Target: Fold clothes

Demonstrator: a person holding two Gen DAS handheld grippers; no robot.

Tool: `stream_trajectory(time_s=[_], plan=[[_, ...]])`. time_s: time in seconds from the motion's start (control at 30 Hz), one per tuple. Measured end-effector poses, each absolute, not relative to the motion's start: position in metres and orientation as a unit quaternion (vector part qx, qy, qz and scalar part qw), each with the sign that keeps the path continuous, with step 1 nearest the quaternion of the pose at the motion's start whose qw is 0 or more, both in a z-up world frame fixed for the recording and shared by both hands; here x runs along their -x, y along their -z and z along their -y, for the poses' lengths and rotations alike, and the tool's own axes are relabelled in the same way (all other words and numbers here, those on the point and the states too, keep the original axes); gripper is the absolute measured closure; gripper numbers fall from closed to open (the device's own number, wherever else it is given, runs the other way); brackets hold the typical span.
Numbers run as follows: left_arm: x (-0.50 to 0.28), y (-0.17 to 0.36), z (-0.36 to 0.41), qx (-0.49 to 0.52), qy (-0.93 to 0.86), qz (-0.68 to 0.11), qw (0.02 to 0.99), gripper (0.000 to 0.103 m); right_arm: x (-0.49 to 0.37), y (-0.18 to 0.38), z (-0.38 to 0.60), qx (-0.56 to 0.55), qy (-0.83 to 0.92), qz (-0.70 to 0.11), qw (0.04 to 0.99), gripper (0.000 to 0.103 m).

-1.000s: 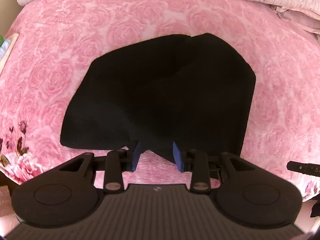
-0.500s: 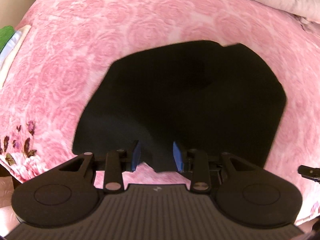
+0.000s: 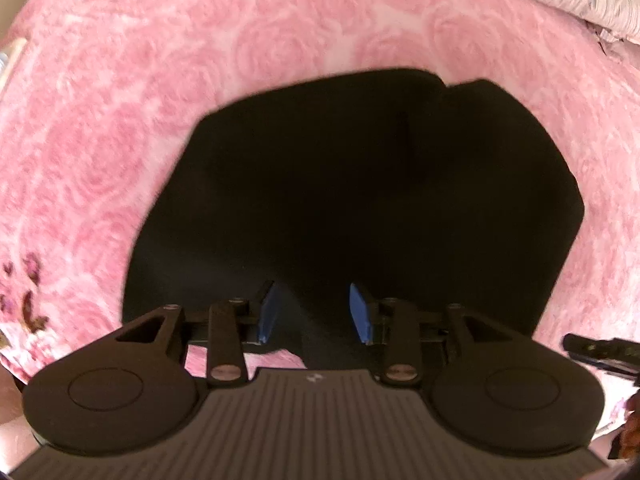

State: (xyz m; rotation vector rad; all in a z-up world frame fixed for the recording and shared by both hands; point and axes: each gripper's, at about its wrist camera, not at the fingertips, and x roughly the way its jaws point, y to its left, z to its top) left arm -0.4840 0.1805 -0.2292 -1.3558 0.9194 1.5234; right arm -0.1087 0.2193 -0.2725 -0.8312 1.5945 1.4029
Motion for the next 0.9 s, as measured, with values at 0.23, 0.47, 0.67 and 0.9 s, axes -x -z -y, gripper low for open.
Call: stream_trajectory(time_s=[0.23, 0.47, 0.67, 0.9], plan=[[0.428, 0.238, -0.197, 0.527, -0.566, -0.403, 0.489, 0.068, 0.087, 0.284, -0.208, 0.32, -0.522, -0.651, 0.449, 0.055], [0.358, 0.231, -0.227, 0.493, -0.545, -0.415, 0.537, 0.065, 0.028, 0.275, -0.201, 0.282, -0.494, -0.652, 0.501, 0.055], [0.286, 0.244, -0.253, 0.453, -0.535, -0.448, 0.555, 0.062, -0.045, 0.268, -0.187, 0.24, -0.451, -0.653, 0.56, 0.055], [0.286, 0.294, -0.285, 0.446, -0.584, -0.461, 0.496, 0.095, -0.079, 0.266, -0.167, 0.218, -0.421, -0.657, 0.586, 0.055]])
